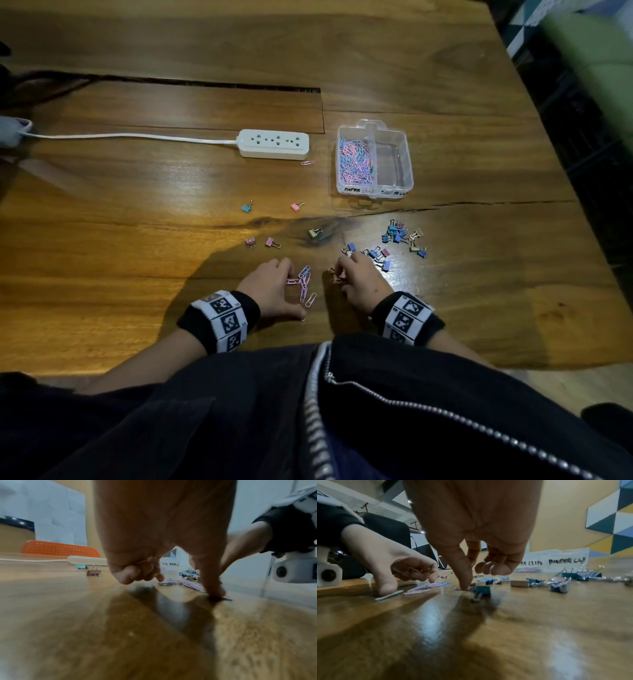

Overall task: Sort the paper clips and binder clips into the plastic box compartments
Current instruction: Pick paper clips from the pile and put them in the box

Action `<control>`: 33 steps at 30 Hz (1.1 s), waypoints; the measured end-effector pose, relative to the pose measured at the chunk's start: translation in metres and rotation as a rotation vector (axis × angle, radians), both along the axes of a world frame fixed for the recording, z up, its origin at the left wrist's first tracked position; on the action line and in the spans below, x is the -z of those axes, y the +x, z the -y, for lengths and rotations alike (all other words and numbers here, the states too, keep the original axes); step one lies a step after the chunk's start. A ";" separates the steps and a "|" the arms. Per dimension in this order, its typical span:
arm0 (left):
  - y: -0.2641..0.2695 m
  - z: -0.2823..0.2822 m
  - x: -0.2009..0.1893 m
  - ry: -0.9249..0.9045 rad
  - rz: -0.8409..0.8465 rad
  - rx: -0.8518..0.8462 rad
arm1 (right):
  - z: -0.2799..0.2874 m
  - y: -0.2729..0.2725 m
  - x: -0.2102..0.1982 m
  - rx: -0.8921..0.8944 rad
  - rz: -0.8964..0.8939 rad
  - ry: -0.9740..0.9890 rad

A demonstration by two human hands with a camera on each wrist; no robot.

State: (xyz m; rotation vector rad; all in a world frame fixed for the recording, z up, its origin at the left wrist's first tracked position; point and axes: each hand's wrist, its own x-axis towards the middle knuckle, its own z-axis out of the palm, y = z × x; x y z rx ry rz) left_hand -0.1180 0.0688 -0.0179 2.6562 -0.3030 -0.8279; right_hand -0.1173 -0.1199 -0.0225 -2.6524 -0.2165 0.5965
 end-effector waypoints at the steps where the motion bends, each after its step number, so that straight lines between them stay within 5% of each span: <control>1: -0.001 0.001 0.002 -0.019 0.011 -0.018 | -0.001 0.000 -0.001 -0.011 0.033 -0.001; 7: 0.012 -0.002 0.003 -0.046 -0.067 -0.024 | -0.028 -0.006 0.006 -0.325 0.088 -0.020; 12: 0.021 -0.006 0.001 -0.115 -0.151 -0.042 | -0.040 0.002 0.009 -0.380 0.168 -0.090; 21: 0.026 -0.014 0.000 -0.780 -0.483 -0.736 | -0.037 0.016 0.005 -0.237 0.046 -0.071; 24: 0.026 -0.010 -0.002 -0.867 -0.540 -0.830 | -0.033 0.018 0.000 -0.115 -0.016 0.036; 27: 0.026 -0.005 -0.002 -0.704 -0.473 -0.700 | -0.027 0.020 -0.006 0.114 -0.057 0.249; 33: 0.012 0.006 0.004 -0.094 -0.052 -0.053 | -0.007 0.025 -0.008 0.393 -0.246 0.672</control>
